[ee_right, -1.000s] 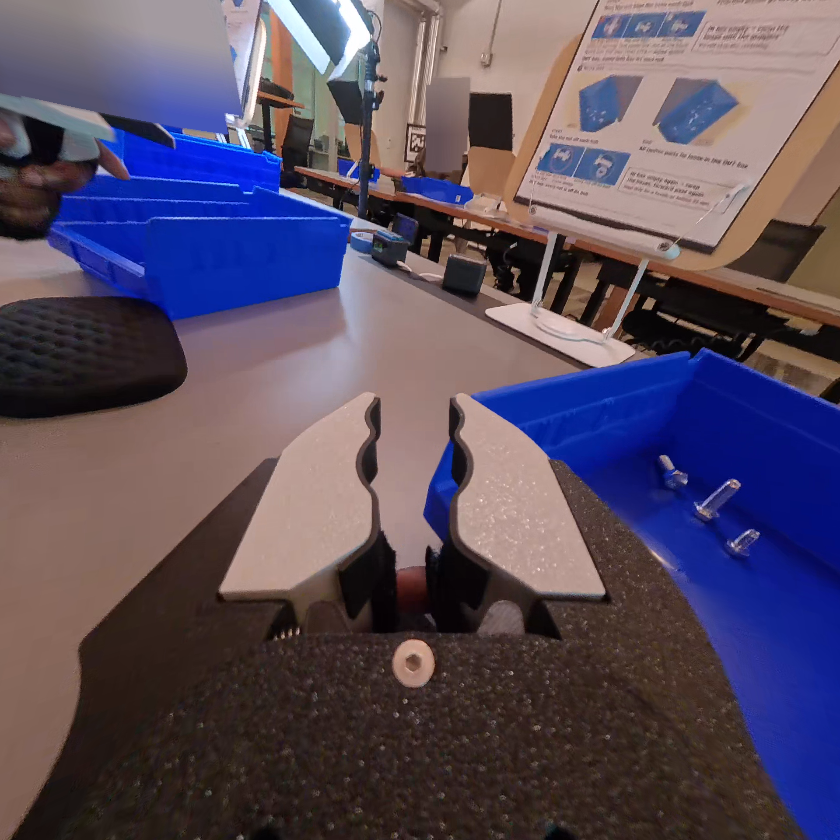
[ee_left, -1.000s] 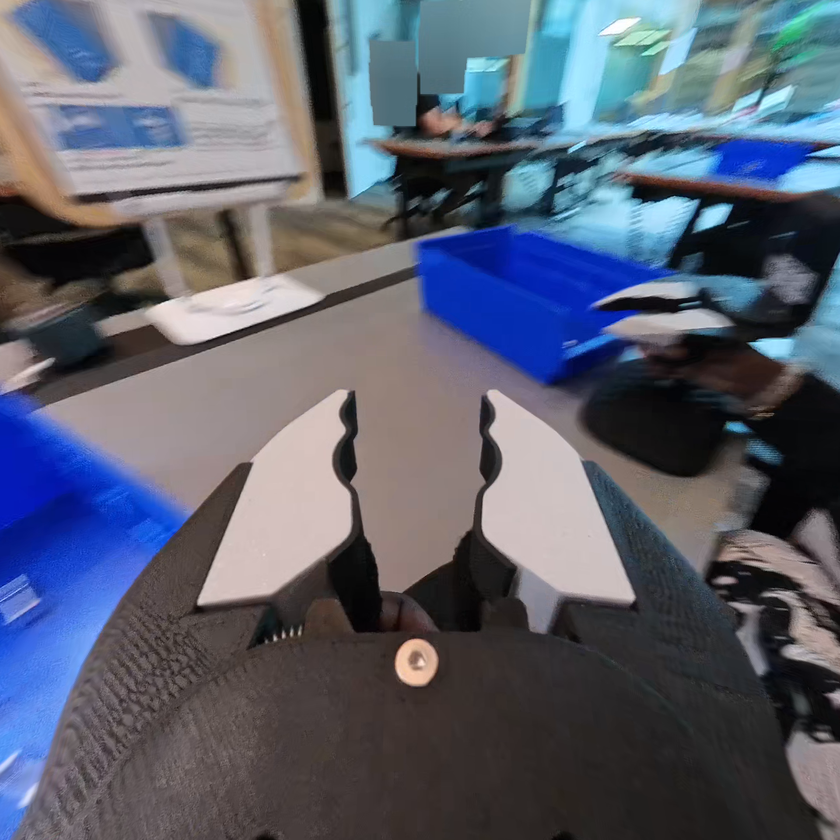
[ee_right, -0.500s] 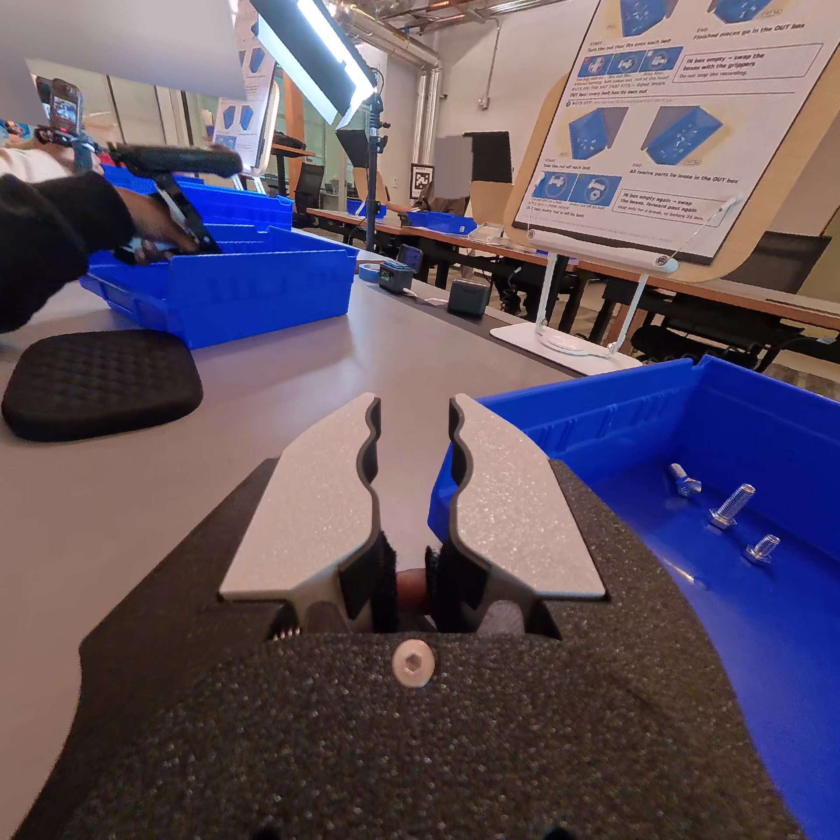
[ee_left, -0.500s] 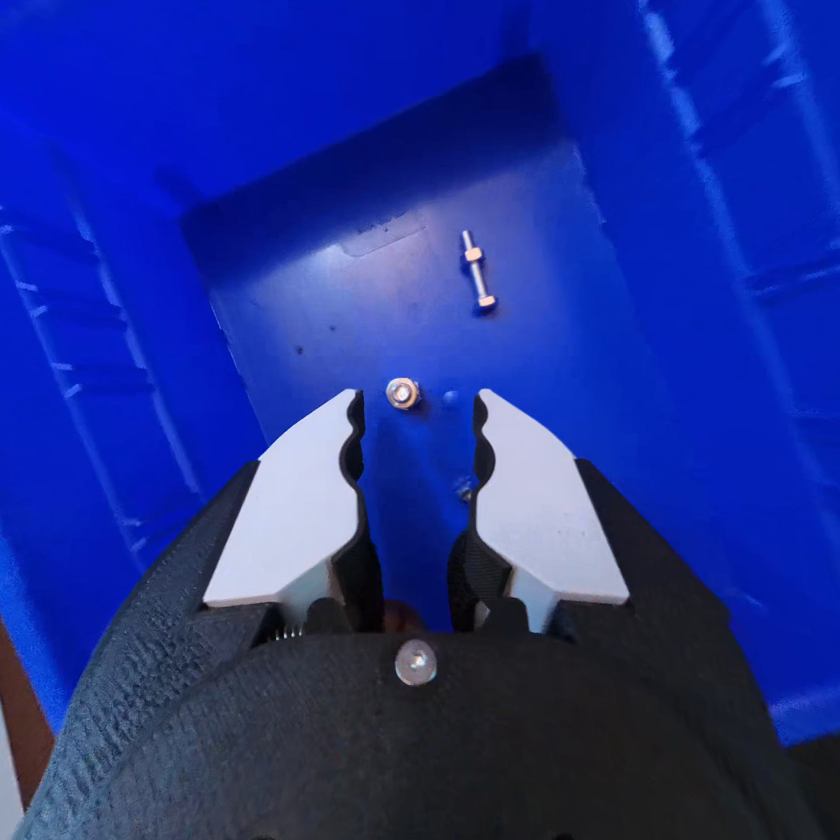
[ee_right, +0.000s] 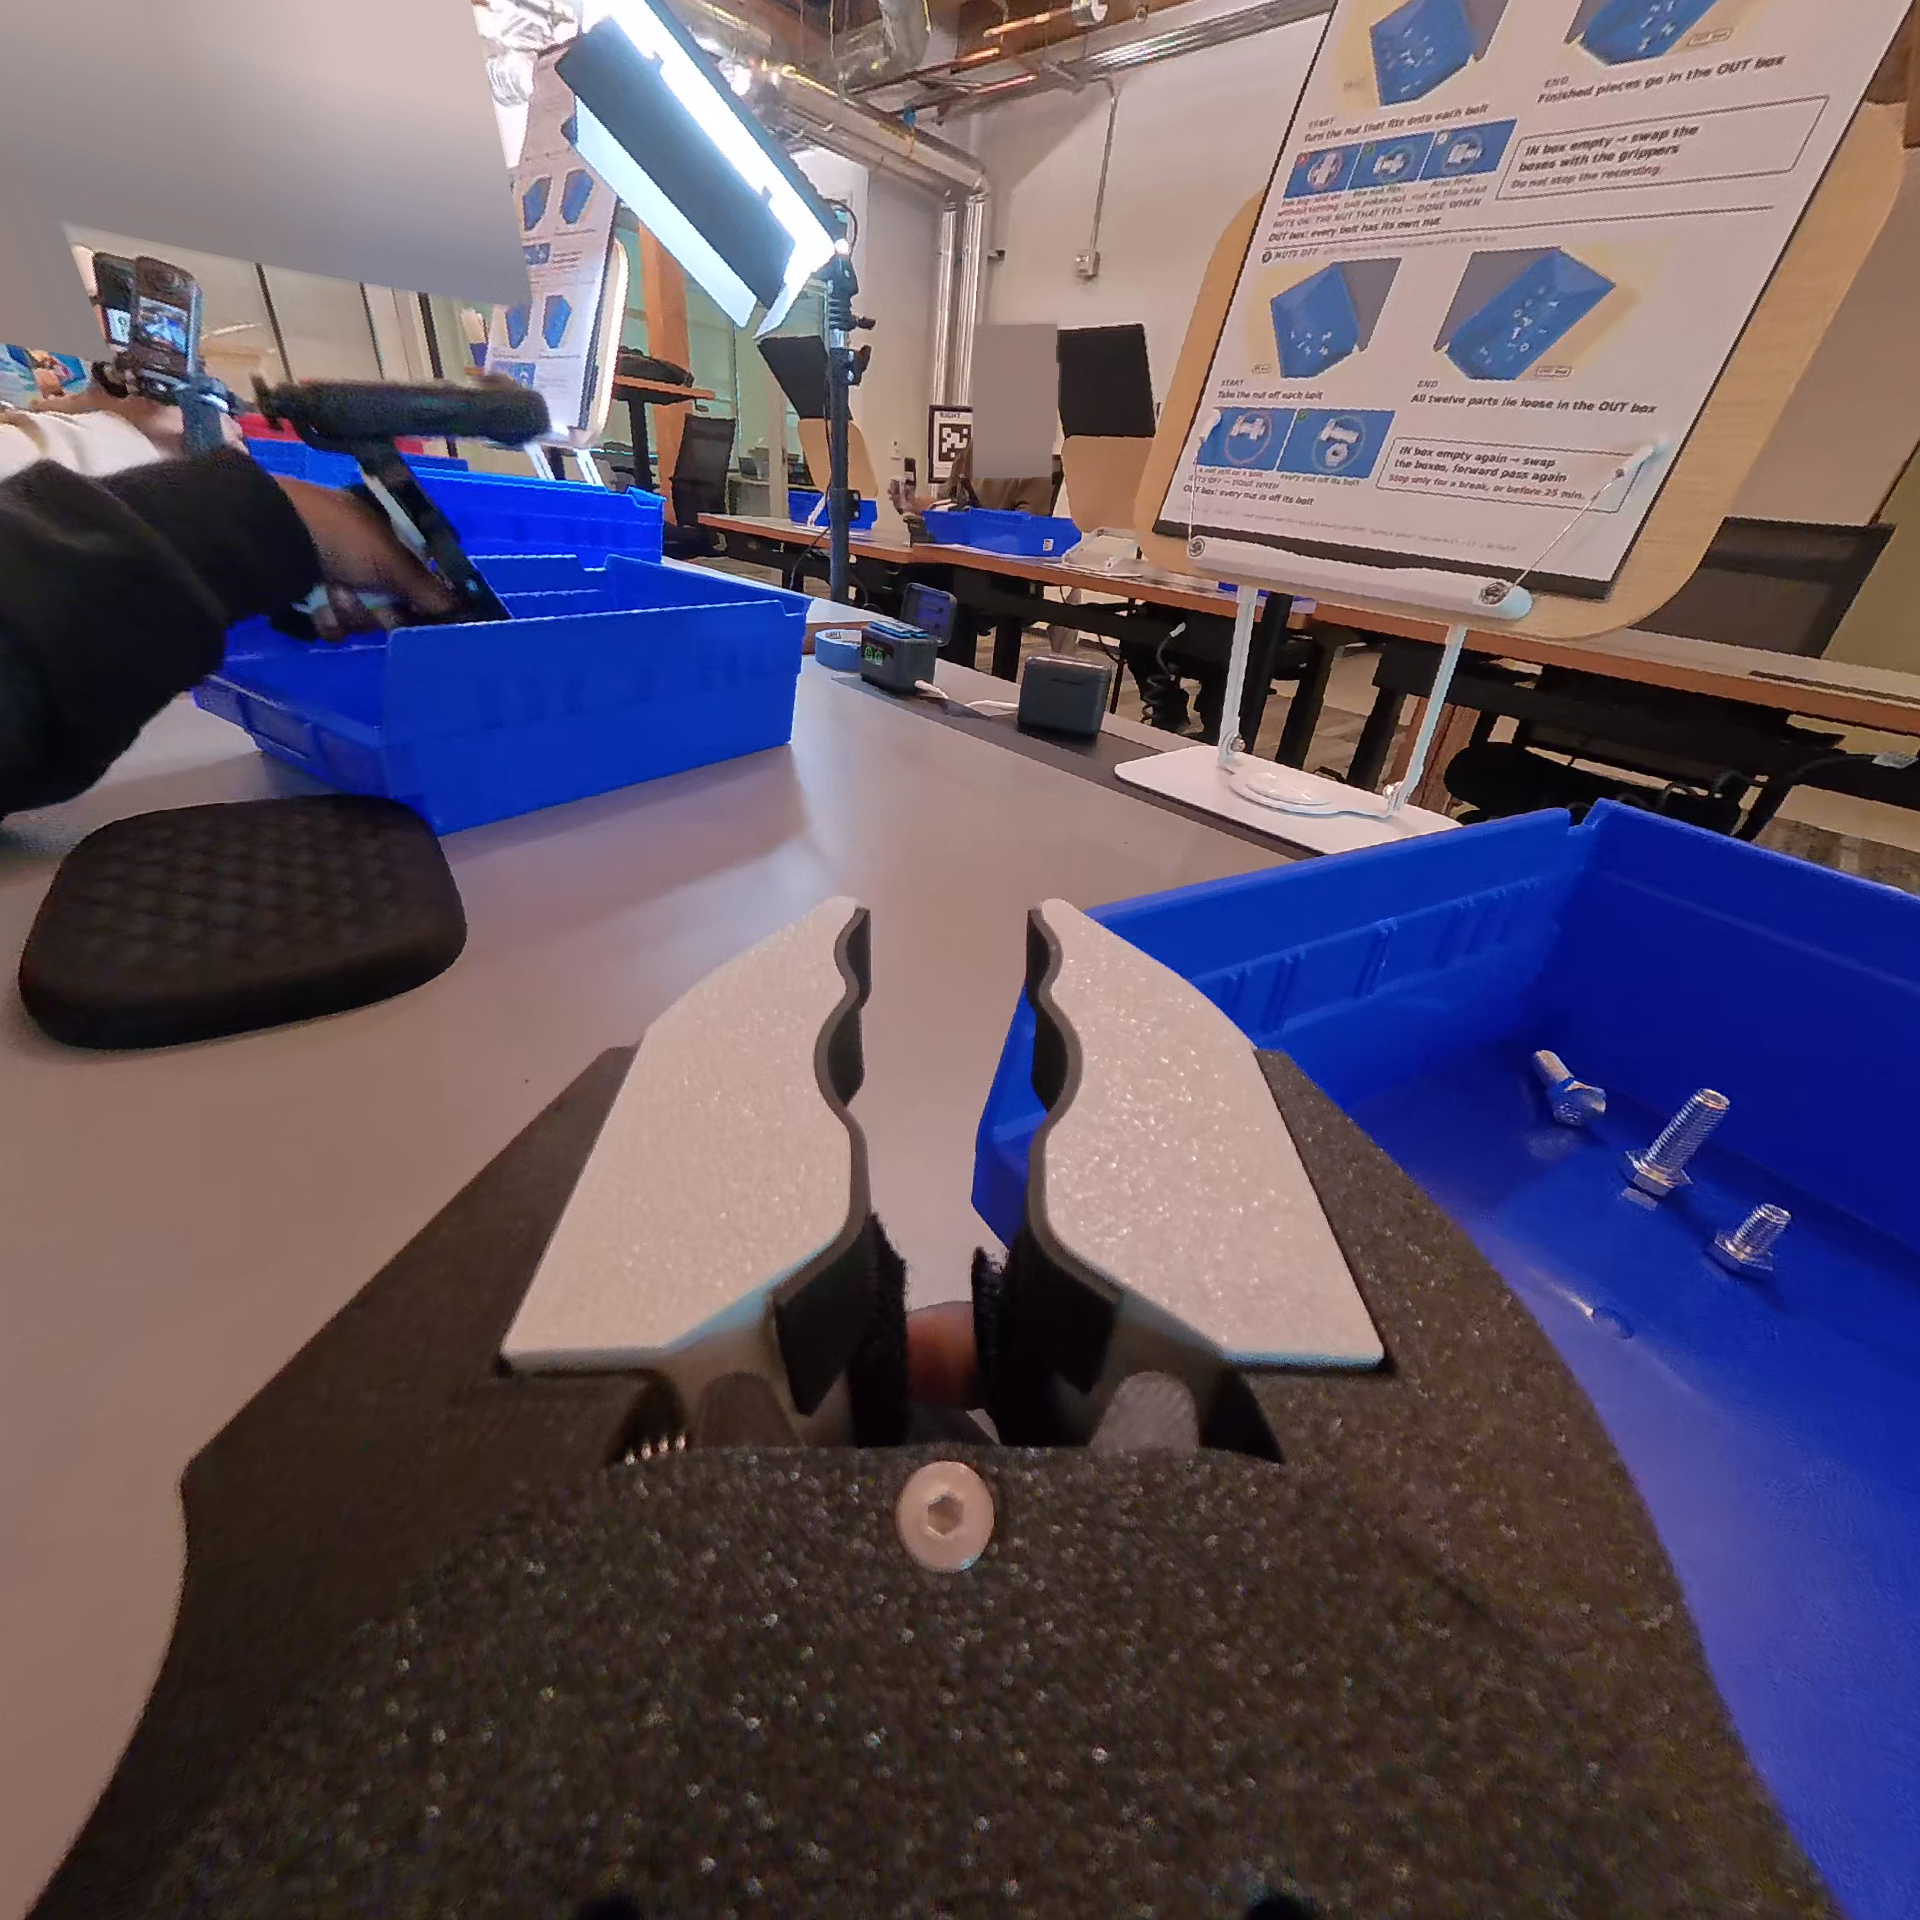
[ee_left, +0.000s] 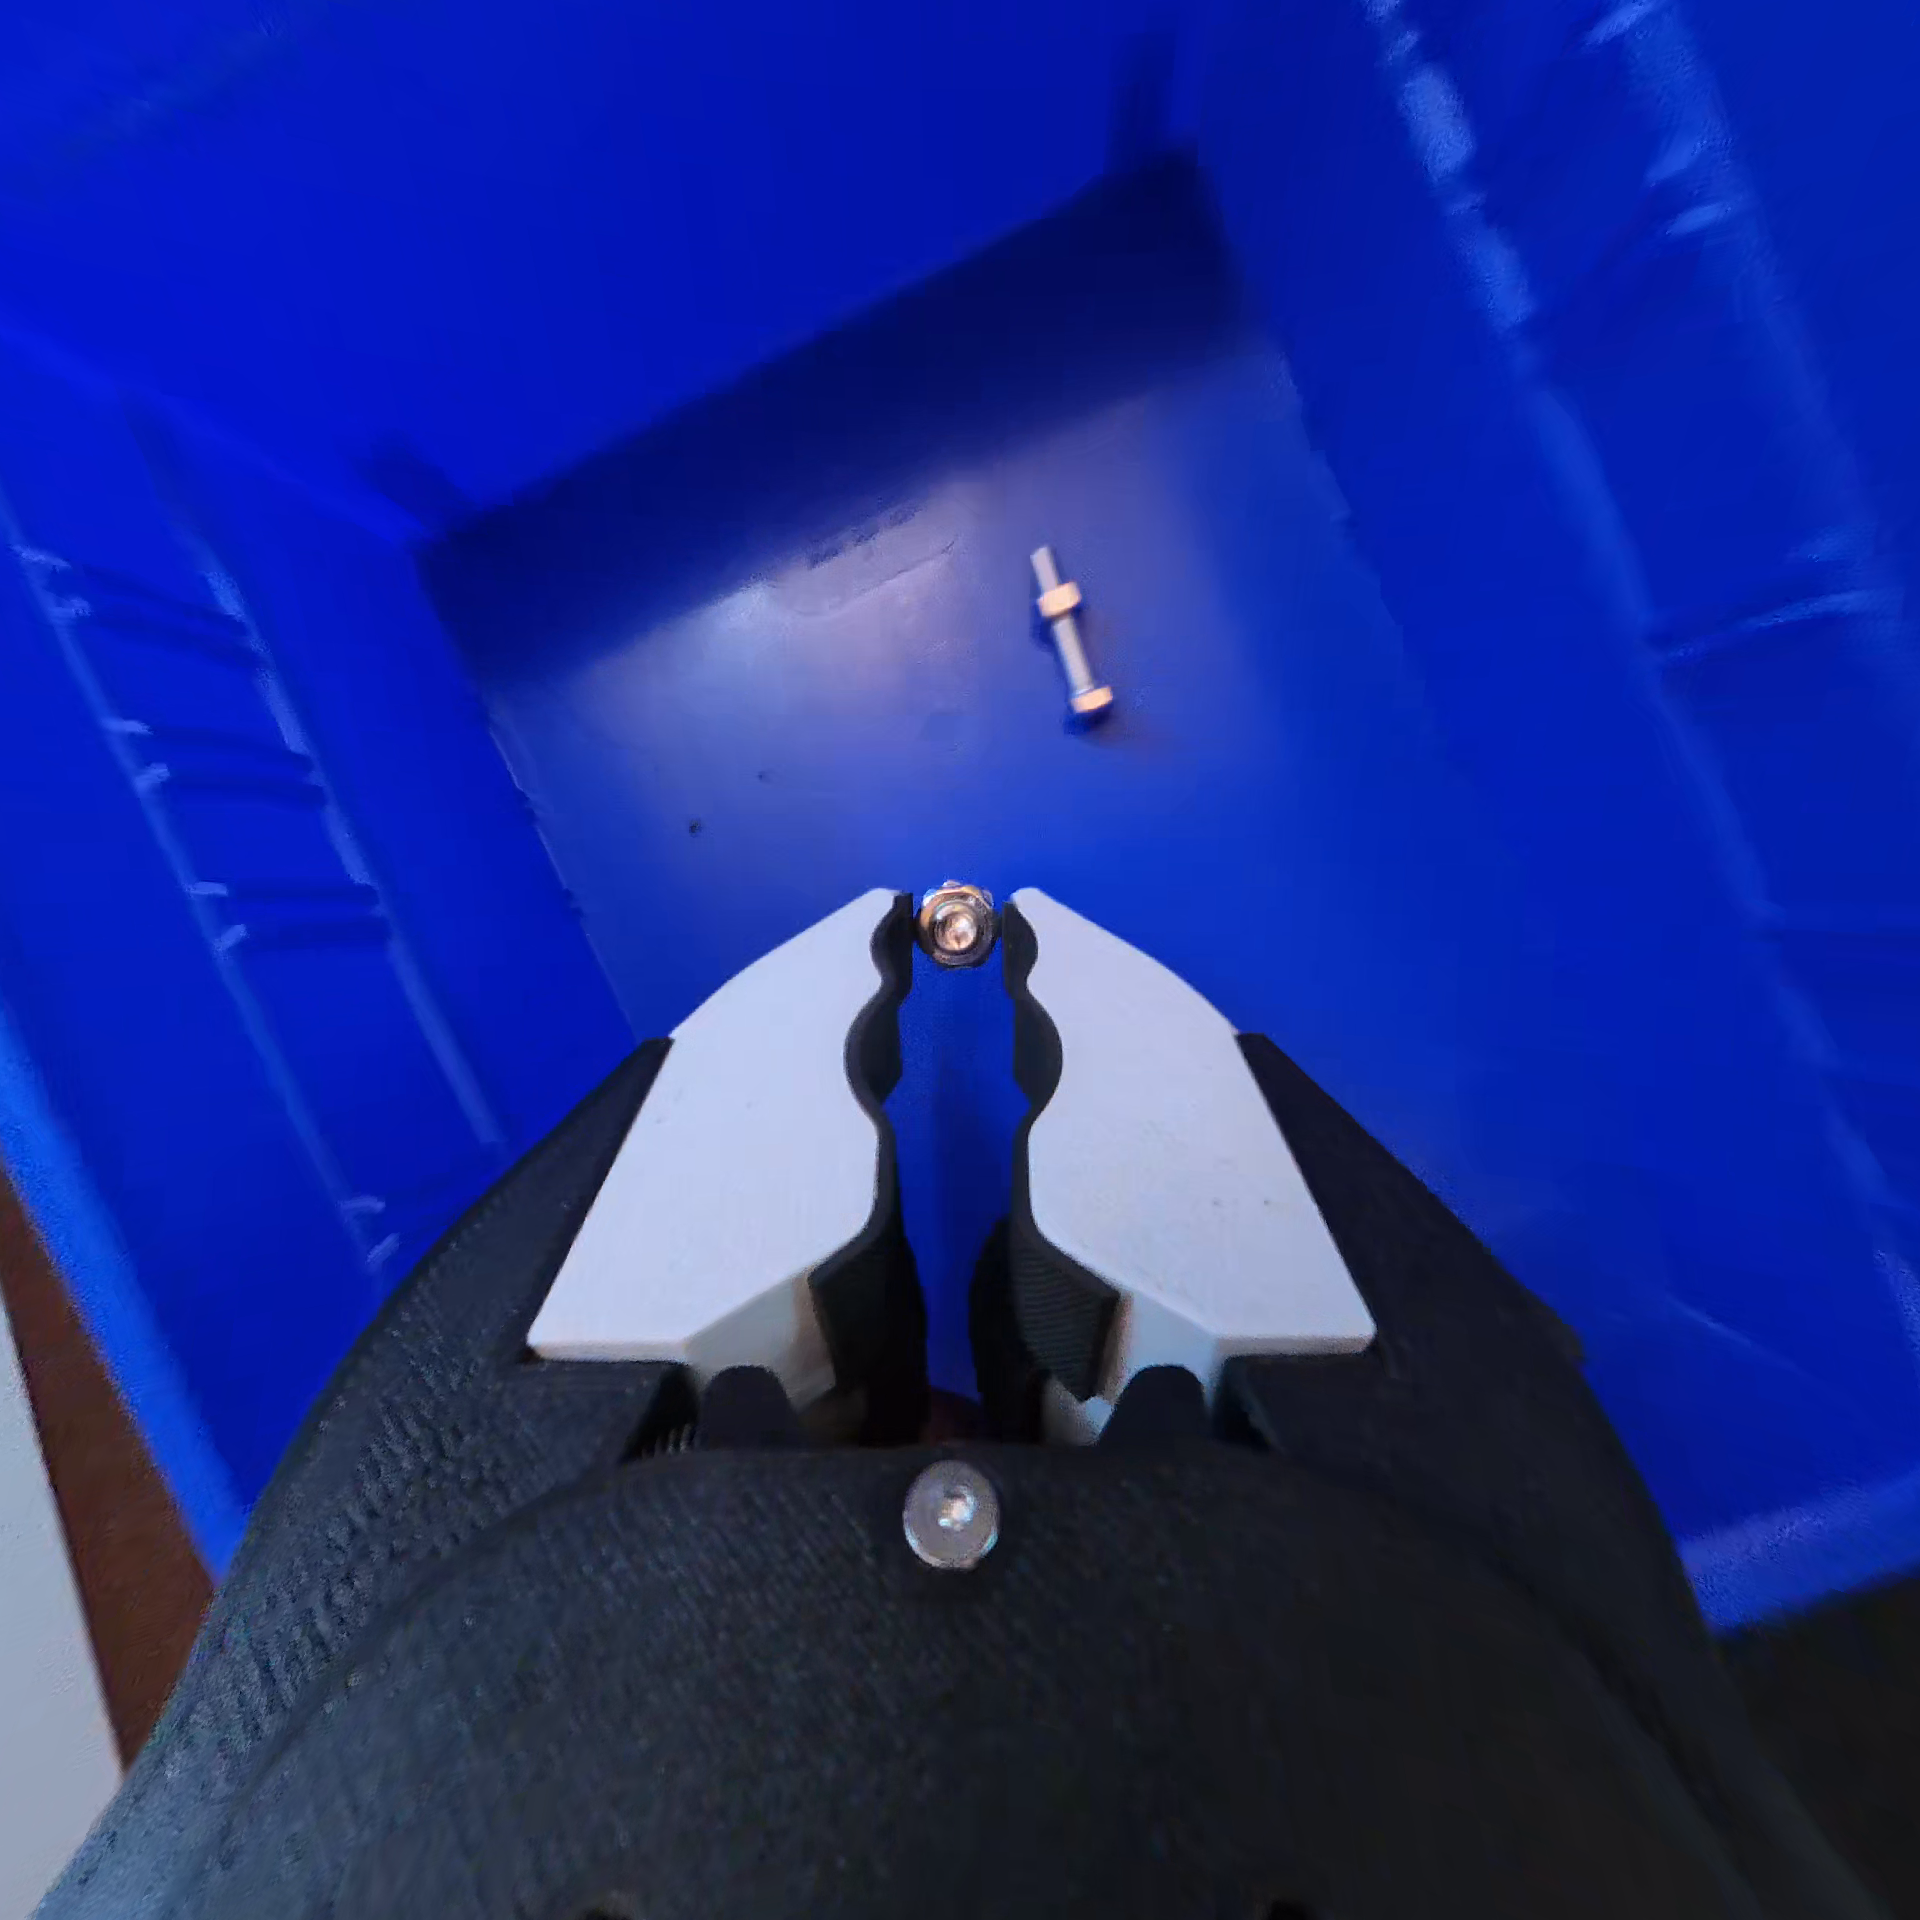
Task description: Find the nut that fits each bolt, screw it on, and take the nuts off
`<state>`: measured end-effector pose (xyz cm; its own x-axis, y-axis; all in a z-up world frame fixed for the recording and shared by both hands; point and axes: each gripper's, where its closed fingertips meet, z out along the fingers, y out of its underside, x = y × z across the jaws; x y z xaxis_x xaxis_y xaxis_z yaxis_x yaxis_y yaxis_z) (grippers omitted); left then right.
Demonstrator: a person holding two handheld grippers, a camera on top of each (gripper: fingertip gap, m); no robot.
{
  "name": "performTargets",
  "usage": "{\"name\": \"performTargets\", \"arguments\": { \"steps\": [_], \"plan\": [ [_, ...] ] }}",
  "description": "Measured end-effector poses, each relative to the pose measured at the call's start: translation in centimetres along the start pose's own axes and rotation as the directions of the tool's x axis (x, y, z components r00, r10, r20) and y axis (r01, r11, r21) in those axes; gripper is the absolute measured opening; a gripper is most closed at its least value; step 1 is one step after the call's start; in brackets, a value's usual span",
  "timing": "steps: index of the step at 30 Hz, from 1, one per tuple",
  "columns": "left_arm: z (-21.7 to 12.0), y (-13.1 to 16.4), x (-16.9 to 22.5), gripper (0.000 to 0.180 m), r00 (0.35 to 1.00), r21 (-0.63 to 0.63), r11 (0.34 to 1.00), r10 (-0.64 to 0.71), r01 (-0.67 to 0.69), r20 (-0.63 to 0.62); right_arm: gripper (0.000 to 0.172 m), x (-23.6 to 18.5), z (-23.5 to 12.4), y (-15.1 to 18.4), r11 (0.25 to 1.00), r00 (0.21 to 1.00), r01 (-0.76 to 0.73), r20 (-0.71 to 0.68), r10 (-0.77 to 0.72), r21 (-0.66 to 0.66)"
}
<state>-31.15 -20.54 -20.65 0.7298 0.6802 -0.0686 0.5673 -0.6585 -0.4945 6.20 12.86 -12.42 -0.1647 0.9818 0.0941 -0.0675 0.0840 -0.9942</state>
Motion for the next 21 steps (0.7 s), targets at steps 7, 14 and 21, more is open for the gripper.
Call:
{"name": "performTargets", "arguments": {
  "steps": [7, 14, 21],
  "plan": [
    [-10.5, -3.7, 14.5, 0.016, 0.882, 0.337, 0.888, 0.403, -0.312, -0.245, 0.029, -0.1, 0.1, 0.2, 1.0, 1.0, 0.012, 0.0, -0.012, -0.014],
    [-11.0, 3.0, 32.2, 0.016, 0.526, 0.405, 0.659, 0.751, -0.633, -0.399, 0.029, -0.2, 0.2, 0.4, 0.999, 1.0, 0.023, 0.003, -0.023, -0.026],
    [-6.0, 8.2, 38.0, 0.016, 0.384, 0.292, 0.544, 0.802, -0.787, -0.458, 0.029, -0.3, 0.2, 0.4, 0.999, 1.0, 0.029, 0.002, -0.029, -0.023]
  ]
}}
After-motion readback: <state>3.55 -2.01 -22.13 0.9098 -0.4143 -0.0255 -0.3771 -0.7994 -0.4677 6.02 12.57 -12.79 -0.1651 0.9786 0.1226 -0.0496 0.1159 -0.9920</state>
